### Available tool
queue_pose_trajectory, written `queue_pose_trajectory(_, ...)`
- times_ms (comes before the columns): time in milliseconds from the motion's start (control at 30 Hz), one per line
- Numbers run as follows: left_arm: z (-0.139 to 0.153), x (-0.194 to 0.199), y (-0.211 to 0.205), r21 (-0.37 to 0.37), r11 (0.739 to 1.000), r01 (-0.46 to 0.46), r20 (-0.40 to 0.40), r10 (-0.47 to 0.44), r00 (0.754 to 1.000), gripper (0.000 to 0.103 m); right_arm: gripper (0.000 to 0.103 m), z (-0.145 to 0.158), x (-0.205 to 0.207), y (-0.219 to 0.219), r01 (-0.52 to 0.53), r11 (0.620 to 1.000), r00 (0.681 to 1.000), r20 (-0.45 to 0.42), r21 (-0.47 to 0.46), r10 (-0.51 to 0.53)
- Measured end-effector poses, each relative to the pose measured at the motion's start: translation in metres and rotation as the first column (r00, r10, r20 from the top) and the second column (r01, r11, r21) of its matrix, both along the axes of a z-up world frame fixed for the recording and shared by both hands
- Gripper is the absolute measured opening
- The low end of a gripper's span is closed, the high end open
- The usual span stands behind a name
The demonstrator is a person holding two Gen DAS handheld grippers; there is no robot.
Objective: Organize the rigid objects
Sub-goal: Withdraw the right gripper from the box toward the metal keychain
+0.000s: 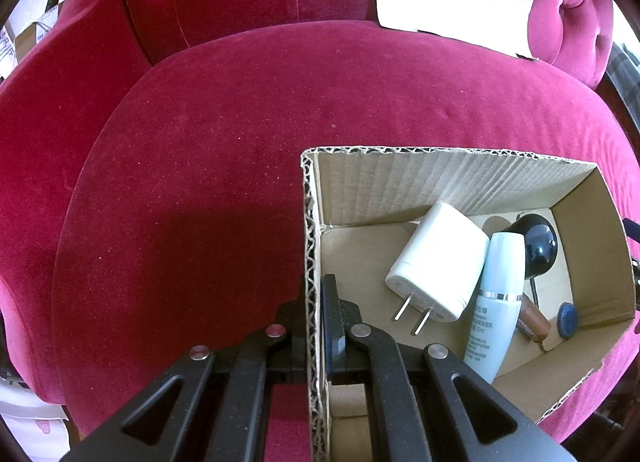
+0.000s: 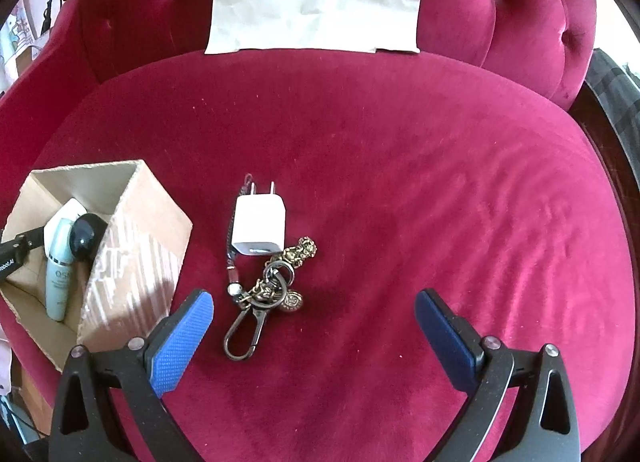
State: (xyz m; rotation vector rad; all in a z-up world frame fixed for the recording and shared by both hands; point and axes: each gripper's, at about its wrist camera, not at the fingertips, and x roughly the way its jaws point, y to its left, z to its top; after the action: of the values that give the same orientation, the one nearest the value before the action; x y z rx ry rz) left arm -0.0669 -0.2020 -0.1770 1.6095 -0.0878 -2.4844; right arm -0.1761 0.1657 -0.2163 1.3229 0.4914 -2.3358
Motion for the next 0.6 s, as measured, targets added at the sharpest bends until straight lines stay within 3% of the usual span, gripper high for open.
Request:
queue_pose_trajectory(300, -0.001, -0.001, 0.001, 0.000, 1.000, 0.003, 0.002, -0.003, 1.000, 0.003, 0.102, -0.004, -0.002, -0.003, -0.013, 1.000, 1.000, 0.019, -0.009, 0.013)
queue_pose_trajectory(433, -0.002, -0.001, 0.001, 0.001, 1.000, 0.005, 0.001, -0.005, 1.000, 0.003, 0.087, -0.009, -0.002, -0.005, -0.079, 0.997, 0.995, 0.056, -0.027, 0.080)
queue_pose_trajectory(600, -0.002, 0.000, 0.001, 0.004, 1.000, 0.007, 0.001, -0.007, 1.000, 0.003, 0.086, -0.014, 0.001, -0.006, -0.128, 0.992, 0.991, 0.038, 0.002, 0.128)
